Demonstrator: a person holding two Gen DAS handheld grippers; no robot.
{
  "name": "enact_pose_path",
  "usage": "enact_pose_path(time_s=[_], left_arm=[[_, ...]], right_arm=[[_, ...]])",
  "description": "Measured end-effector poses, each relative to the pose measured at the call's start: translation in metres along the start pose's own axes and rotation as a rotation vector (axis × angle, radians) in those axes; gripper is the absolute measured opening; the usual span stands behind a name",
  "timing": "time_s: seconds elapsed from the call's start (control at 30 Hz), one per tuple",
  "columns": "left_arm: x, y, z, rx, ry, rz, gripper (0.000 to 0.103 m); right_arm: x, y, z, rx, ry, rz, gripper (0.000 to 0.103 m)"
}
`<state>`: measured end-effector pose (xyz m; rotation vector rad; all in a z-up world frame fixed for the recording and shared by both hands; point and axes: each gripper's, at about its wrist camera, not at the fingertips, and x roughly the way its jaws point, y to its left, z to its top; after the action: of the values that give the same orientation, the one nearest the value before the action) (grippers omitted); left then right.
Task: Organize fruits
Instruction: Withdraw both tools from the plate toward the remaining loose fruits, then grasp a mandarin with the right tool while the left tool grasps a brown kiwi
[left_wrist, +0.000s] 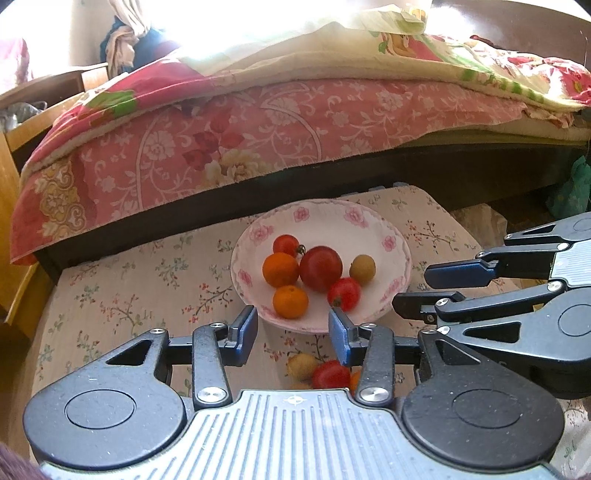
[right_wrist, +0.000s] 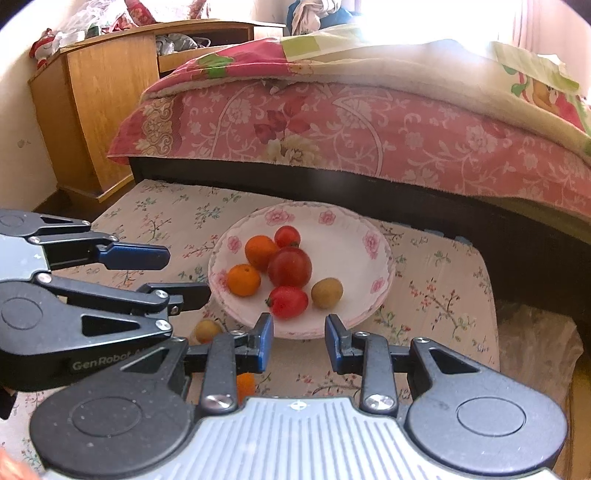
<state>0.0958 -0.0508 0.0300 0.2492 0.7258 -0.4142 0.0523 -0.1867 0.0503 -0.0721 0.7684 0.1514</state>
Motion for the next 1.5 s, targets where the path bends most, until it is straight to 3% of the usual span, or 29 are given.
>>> enact_pose_path(time_s=[0.83,1.5], left_arm=[[-0.004,0.004,-0.038,0.008,0.094,-0.030,0.052],[0.003,0.025,-0.053,-0.022,0.134,-0.043,0.057]], right_arm=[[0.015,0.020,-0.033,-0.036,0.121,0.073,0.034],[0.046,0.034,-0.032,-0.097,0.164,0.132,0.038]])
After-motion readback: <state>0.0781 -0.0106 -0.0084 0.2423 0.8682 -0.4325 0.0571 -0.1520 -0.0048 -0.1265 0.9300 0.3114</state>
